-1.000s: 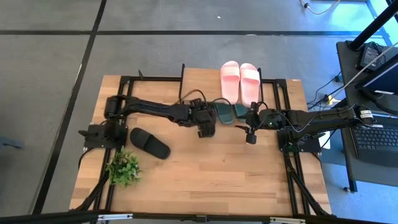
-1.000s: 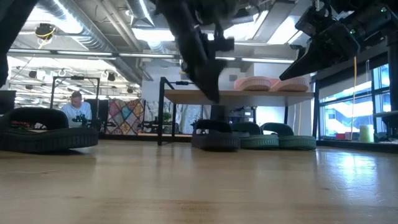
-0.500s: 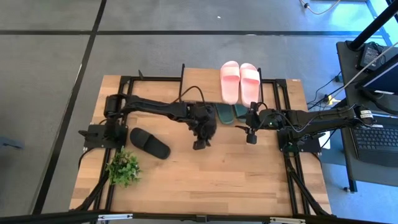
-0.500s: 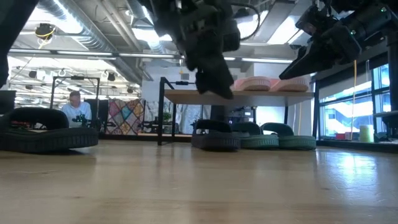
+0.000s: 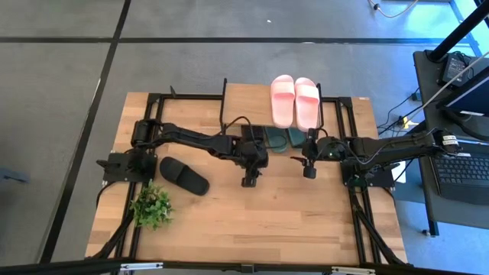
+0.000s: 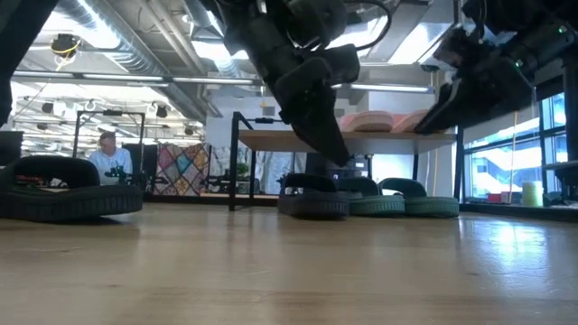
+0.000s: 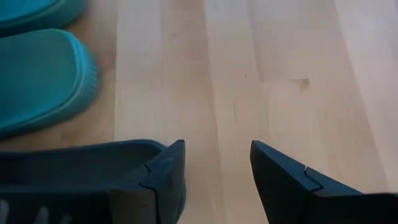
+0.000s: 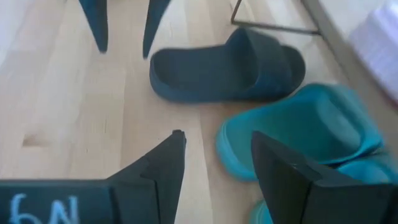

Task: Pick and place slides into the shelf
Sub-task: Put the right black slipper under the shelf

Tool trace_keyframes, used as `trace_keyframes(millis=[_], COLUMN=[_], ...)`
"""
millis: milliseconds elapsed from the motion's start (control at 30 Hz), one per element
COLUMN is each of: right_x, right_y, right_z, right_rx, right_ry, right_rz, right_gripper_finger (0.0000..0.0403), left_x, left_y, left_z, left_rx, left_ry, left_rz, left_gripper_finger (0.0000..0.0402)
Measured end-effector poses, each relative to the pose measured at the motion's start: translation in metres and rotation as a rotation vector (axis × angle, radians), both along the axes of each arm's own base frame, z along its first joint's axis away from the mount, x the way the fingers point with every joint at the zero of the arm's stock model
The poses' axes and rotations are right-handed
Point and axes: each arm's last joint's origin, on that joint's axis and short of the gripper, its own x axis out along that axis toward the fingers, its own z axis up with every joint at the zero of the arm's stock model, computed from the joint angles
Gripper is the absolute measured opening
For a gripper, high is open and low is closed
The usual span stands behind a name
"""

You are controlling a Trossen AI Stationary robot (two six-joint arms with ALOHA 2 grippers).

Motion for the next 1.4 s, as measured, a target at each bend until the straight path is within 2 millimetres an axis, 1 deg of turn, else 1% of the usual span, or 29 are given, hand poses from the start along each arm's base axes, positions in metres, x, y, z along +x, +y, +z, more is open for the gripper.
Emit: trace_keyframes(millis=[167,233,300,367,433,500,567,600,733,1300,1400], right_x=[-0.004,-0.004,-0.003,-0.002,-0.001,0.0,0.0,0.0,0.001,0.001,0.001], right_y=[0.0,0.0,0.0,0.0,0.0,0.0,0.0,0.0,0.0,0.0,0.0], right_z=[-0.017,-0.019,-0.02,-0.018,-0.016,-0.015,-0.013,-0.013,-0.013,-0.012,-0.012], right_rx=[0.049,0.06,0.061,0.06,0.061,0.06,0.061,0.062,0.062,0.063,0.063], right_ry=[-0.008,-0.033,-0.06,-0.082,-0.114,-0.123,-0.139,-0.141,-0.142,-0.151,-0.151], right_rz=[-0.035,-0.043,-0.042,-0.04,-0.04,-0.039,-0.038,-0.038,-0.038,-0.039,-0.039], right_gripper_finger=[0.0184,0.0184,0.0184,0.0184,0.0184,0.0184,0.0184,0.0184,0.0184,0.0184,0.0184], left_x=[-0.002,-0.001,-0.002,0.001,-0.001,0.003,0.001,0.003,0.002,0.006,0.006], left_y=[-0.002,-0.004,-0.005,-0.006,-0.006,-0.004,-0.003,-0.002,-0.001,-0.002,-0.002], left_z=[-0.001,-0.007,-0.013,-0.02,-0.028,-0.034,-0.038,-0.039,-0.052,-0.054,-0.054], left_rx=[0.042,0.069,0.082,0.073,0.079,0.11,0.147,0.152,0.164,0.163,0.173], left_ry=[0.021,0.038,0.078,0.079,0.13,0.118,0.143,0.132,0.176,0.142,0.145], left_rz=[0.06,0.074,0.086,0.102,0.108,0.13,0.165,0.177,0.182,0.188,0.197], left_gripper_finger=[0.0175,0.0175,0.0175,0.0175,0.0175,0.0175,0.0175,0.0175,0.0175,0.0175,0.0168])
